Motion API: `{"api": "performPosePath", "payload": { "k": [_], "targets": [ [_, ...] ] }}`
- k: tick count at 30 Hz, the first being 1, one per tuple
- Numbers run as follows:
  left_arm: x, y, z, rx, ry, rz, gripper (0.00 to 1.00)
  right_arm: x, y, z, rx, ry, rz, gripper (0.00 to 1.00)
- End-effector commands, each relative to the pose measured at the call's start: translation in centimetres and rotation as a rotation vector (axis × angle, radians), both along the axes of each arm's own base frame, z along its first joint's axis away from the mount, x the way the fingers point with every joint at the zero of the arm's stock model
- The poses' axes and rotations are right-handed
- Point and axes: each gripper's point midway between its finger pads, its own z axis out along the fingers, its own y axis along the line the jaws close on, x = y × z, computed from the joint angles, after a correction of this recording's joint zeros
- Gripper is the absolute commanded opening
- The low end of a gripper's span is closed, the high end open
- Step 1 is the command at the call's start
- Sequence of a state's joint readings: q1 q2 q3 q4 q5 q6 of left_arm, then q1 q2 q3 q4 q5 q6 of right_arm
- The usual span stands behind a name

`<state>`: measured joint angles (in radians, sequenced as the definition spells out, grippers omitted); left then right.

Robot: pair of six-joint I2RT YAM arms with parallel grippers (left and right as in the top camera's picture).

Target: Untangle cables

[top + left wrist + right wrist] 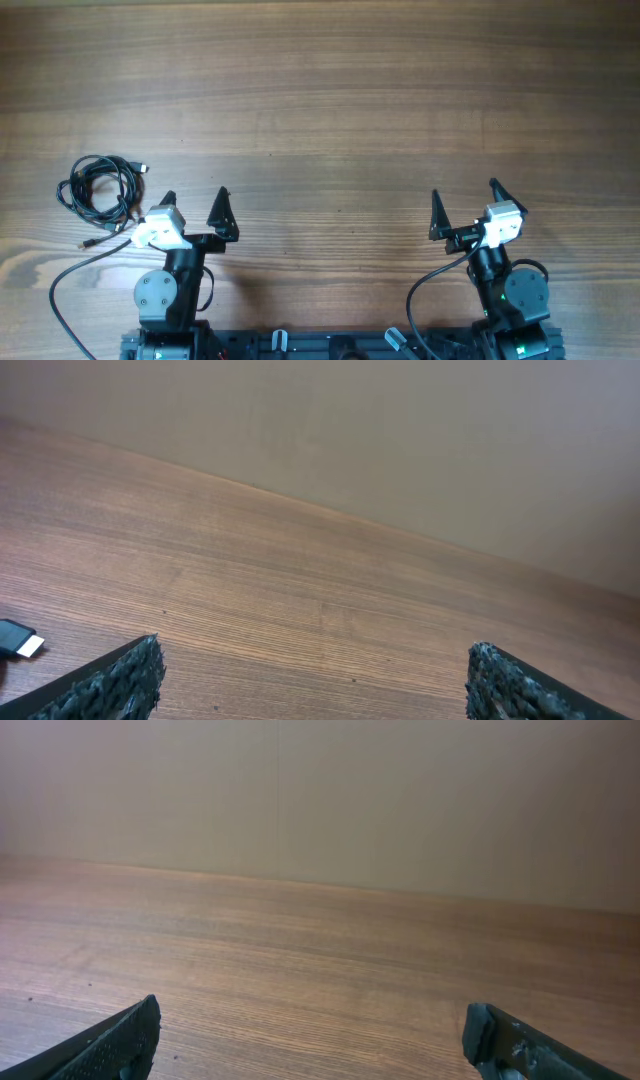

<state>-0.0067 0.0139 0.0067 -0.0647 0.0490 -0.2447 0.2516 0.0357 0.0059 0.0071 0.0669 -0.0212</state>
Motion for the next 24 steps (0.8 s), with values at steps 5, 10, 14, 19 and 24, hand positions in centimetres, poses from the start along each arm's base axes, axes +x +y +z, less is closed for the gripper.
{"api": "performPosePath", "payload": {
  "k": [5,10,14,19,24],
  "targets": [
    [0.0,0.1,-0.3,0.006,0.012,0.008,1.0,0.0,0.2,0.0,-0.003,0.001,0.012,1.0],
    [0.0,0.1,0.2,0.006,-0.009,0.009,1.0,0.0,0.2,0.0,-0.003,0.001,0.012,1.0],
    [0.1,0.1,2.1,-0.059,-0.082,0.011,1.0,0.0,0.2,-0.1,-0.003,0.002,0.012,1.0],
    [-0.2,0.1,4.8,-0.279,-0.154,0.001,1.0,0.0,0.2,-0.1,-0.002,0.002,0.011,1.0],
    [-1.1,-0.2,8.2,-0.289,-0.185,-0.02,1.0,0.0,0.2,0.0,-0.003,0.001,0.012,1.0]
  ]
}}
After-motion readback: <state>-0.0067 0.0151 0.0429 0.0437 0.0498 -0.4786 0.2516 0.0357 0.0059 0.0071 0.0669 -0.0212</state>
